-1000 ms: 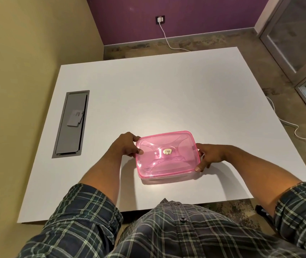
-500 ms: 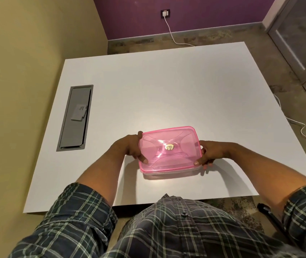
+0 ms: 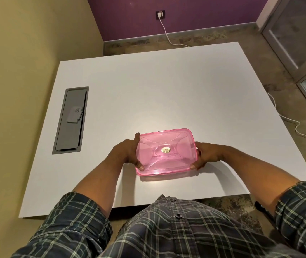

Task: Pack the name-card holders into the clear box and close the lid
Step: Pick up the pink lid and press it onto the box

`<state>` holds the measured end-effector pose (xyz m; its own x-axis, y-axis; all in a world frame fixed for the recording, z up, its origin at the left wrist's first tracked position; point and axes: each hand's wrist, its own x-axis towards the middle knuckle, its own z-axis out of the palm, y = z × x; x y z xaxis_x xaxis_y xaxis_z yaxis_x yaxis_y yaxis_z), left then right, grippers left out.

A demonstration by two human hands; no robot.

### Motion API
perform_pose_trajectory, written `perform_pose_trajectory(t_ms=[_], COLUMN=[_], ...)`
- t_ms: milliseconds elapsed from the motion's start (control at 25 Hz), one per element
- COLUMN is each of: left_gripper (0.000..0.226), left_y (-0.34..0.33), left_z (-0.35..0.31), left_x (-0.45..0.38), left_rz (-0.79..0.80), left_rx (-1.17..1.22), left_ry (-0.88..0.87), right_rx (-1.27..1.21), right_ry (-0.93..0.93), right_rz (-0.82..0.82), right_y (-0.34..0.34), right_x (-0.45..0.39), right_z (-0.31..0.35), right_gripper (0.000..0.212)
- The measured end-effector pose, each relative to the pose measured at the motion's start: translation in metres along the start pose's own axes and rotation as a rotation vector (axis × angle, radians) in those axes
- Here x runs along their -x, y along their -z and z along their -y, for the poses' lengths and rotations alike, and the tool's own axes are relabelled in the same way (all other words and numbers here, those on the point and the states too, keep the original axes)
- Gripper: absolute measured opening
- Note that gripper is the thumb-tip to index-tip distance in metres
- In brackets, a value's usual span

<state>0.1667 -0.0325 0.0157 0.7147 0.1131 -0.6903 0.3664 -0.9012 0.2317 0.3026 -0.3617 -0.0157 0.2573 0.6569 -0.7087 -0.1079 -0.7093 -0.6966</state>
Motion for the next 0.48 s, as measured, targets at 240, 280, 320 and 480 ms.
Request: perform_pose_trajectory(t_ms=[240,280,320,480], left_gripper=[0.16,0.16,0.16,0.158], left_y=[0.009,0.01,0.01,0.003], left_z=[-0.007,-0.01,-0.013,-0.022], left_x=[-0.002,-0.001,0.0,0.005], left_rz=[-0.002,-0.005,-0.01,-0.078], left_rx=[-0.097,-0.131,-0.164,-0.268], left_ry=[0.003,0.013,0.027,0.054], right_rx=[0.245,0.288,0.335,0.428], right_ry=[-0.006,-0.029,-0.061,-0.189], right_rz=[-0.047,-0.03,-0.001,-0.039], right_y=[0.001,0.002,0.003,0.017], right_x=[0.007,0.007,0.007,0.003], right_z=[0.013,0.018,0.023,0.038], right_gripper=[0.101,0.103,0.101,0.071])
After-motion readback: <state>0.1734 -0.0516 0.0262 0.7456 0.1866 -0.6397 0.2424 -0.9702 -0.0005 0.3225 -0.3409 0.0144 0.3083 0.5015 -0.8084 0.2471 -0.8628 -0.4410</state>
